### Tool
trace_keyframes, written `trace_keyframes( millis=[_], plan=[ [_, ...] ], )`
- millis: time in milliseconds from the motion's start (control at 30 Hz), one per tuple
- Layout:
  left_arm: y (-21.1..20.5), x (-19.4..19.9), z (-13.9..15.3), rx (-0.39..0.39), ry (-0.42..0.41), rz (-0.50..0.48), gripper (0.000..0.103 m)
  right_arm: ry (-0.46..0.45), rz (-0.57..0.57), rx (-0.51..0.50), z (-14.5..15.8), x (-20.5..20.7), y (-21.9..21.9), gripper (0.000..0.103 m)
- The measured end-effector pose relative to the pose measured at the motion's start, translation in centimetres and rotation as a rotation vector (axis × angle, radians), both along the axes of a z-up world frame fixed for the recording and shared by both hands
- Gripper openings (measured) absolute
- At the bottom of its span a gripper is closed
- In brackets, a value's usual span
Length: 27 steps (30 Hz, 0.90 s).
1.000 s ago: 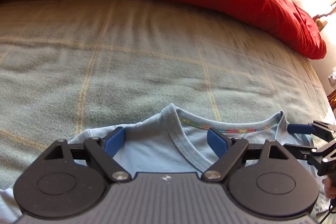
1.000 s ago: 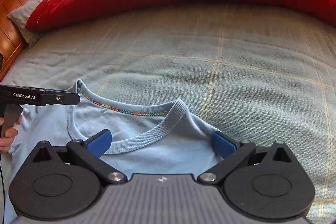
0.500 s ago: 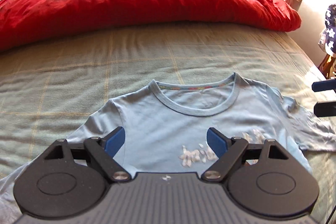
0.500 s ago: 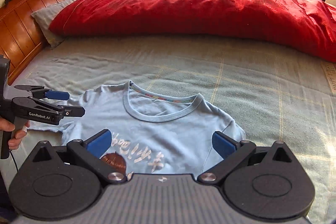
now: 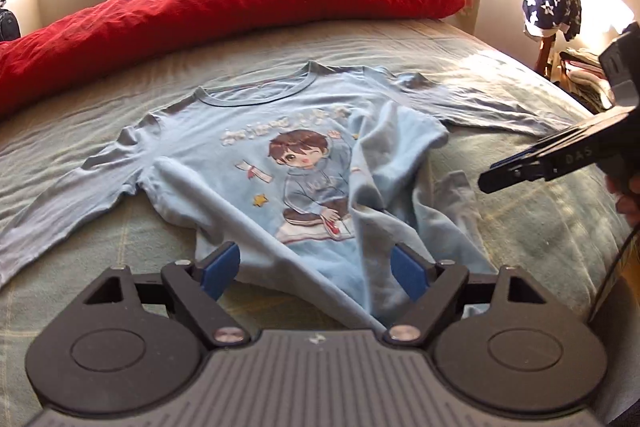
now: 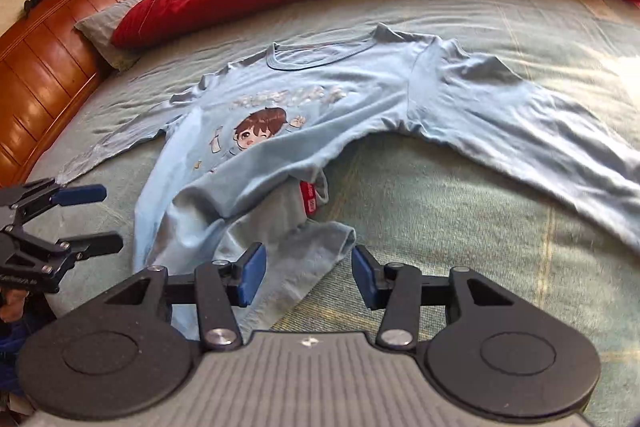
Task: Fold clothes
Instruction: 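Grasp the shirt side at the hem with the right gripper and lift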
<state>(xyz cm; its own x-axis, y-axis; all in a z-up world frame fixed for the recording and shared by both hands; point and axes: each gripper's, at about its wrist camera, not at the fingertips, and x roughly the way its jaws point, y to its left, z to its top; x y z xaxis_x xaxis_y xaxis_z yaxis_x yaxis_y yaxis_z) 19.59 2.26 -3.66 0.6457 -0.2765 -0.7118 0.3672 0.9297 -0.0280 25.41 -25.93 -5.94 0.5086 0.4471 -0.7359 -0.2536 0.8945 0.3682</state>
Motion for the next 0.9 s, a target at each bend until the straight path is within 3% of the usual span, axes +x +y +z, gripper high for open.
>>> trace_keyframes(
  millis=[133,400,467,500,667,900],
  plan=[
    [-1.0,-2.5,-1.4,-0.018,0.004,0.008,0.081,0.036,-0.073,0.079,-2.5,0.8,-1.3,0.054],
    [-1.9,-4.0,-2.3,-0.038,-0.006,0.071,0.083,0.021,-0.08,0.168,-4.3,2.8,-0.8,0.051],
    [-1.9,-4.2,-2.4,-0.055,-0.004,0.083,0.083,0.032,-0.049,0.173,-4.3,2.7,-0.4,0.015],
    [-1.9,-4.3,-2.5,-0.056,-0.002,0.087,0.083,0.048,-0.03,0.176,-4.4,2.5,-0.3,0.004],
    [-1.9,-4.9,-2.6,-0.023,-0.002,0.096,0.083,0.009,0.006,0.143,-2.7,-1.0,-0.6,0.004],
    [-1.6,-5.9,-2.1,-0.043,-0.003,0.102,0.084,-0.042,-0.048,0.099,0.9,-5.9,-4.4,0.004]
  ],
)
